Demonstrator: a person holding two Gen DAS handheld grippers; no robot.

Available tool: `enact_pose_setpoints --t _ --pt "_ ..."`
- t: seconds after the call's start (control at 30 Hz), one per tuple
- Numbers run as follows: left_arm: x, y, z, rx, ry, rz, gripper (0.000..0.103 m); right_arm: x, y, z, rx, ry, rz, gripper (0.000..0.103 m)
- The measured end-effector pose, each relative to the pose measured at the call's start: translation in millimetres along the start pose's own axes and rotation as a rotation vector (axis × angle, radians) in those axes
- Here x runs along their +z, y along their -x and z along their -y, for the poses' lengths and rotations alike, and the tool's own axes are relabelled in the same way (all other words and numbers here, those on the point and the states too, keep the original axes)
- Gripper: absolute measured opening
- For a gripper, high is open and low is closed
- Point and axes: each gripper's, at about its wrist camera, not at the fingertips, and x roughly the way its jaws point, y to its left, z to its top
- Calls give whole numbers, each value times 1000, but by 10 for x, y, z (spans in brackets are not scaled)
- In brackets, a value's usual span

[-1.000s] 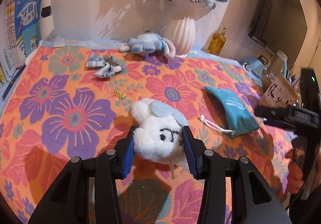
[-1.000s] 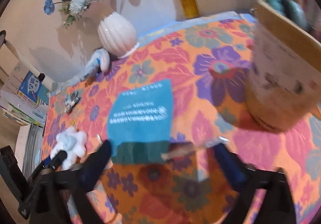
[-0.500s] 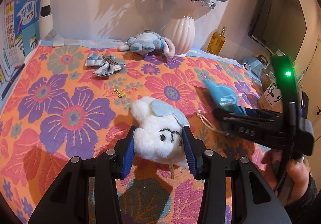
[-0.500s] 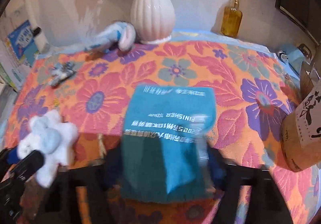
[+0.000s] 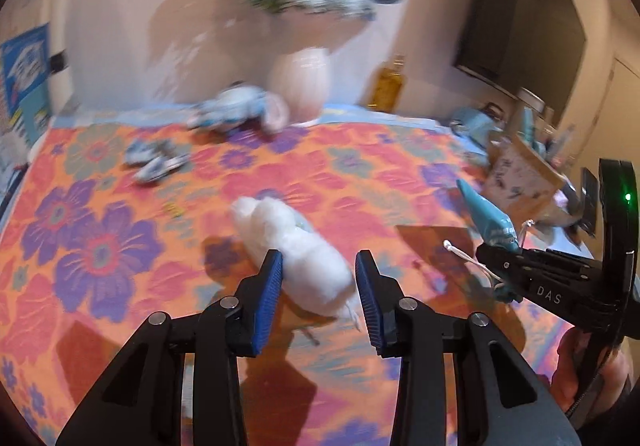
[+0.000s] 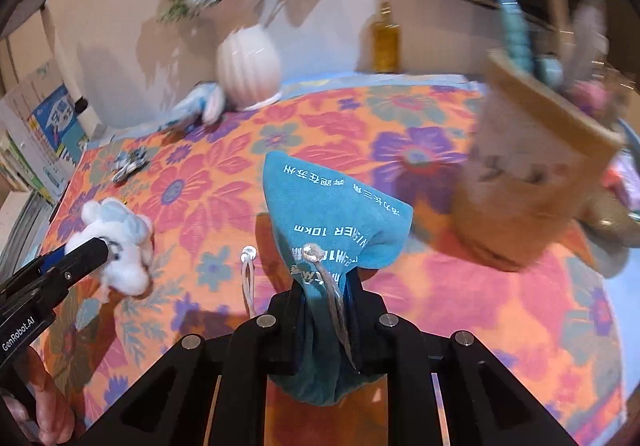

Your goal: Organize soft objects

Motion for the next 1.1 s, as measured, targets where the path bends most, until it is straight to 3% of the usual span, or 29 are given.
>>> enact_pose_setpoints --t 0.17,0.43,0.57,0.6,0.63,0.67,0.7,0.73,0.8,0.9,1.0,1.1 --pt "87 -69 553 -75 -84 -6 30 -23 316 304 -15 -25 38 16" --pt "101 -151 1181 -245 -114 -46 23 -181 637 811 -19 -58 14 15" --pt "59 -93 1349 -218 -169 -50 24 -268 773 1065 -62 -62 21 15" --pt "65 -59 1310 -204 -161 -54 29 -285 792 1126 -75 -64 21 15" --pt "74 -27 1220 -184 -139 -69 50 -299 809 1183 -79 -67 23 15" --pt "81 12 1086 -160 -104 -80 64 -309 826 1224 -79 -69 24 15" --pt "88 49 952 -125 -71 -74 93 -323 836 1260 -78 -71 25 15" --pt "70 120 781 -56 -19 -44 101 -336 844 1290 -74 -74 25 15" --pt "48 146 574 10 37 -49 101 -354 832 1320 -55 -82 23 15" --pt "44 -39 420 22 102 -136 101 -386 785 1306 -12 -95 13 15" --pt "125 -213 386 122 120 -111 101 -414 794 1233 -8 -76 15 15" --pt "238 -611 348 118 160 -202 100 -418 880 1208 -9 -64 34 15"
